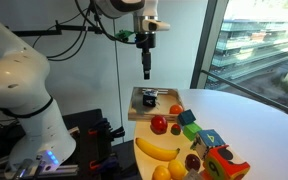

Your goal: Put the plastic apple in the bowl

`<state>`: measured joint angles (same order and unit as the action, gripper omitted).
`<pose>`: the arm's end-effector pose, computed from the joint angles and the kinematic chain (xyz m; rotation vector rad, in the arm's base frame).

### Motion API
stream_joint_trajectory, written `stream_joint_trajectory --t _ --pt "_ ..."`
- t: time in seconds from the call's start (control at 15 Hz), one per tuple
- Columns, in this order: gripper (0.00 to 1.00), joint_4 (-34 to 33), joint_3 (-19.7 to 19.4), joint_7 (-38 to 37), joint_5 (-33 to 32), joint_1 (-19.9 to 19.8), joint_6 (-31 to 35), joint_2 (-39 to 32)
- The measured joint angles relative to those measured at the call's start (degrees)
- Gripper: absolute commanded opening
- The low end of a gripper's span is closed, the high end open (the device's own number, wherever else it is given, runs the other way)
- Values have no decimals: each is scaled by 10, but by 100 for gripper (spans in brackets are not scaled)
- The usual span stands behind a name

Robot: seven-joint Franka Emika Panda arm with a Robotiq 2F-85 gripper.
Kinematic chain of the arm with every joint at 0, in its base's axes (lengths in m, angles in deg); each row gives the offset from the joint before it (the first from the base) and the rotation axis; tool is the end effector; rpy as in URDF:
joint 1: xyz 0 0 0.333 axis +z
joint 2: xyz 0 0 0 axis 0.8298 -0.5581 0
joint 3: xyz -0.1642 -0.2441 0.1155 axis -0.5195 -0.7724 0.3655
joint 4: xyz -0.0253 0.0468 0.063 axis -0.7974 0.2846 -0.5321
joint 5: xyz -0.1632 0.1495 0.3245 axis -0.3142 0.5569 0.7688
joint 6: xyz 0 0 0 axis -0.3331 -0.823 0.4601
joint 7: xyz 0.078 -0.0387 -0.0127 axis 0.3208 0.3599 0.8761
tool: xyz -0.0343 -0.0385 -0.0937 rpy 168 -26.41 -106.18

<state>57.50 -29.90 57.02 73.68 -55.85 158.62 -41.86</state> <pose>0.3910 0.0319 0.4234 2.9906 -0.5554 0.0205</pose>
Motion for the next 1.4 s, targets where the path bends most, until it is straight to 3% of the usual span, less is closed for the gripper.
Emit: stream_joint_trajectory --t 0.4,0.73,1.4 --pt "100 56 -32 71 40 -7 97 -17" --pt "100 64 -62 152 95 -7 122 -40" --pt "100 48 -64 169 43 -26 122 -50"
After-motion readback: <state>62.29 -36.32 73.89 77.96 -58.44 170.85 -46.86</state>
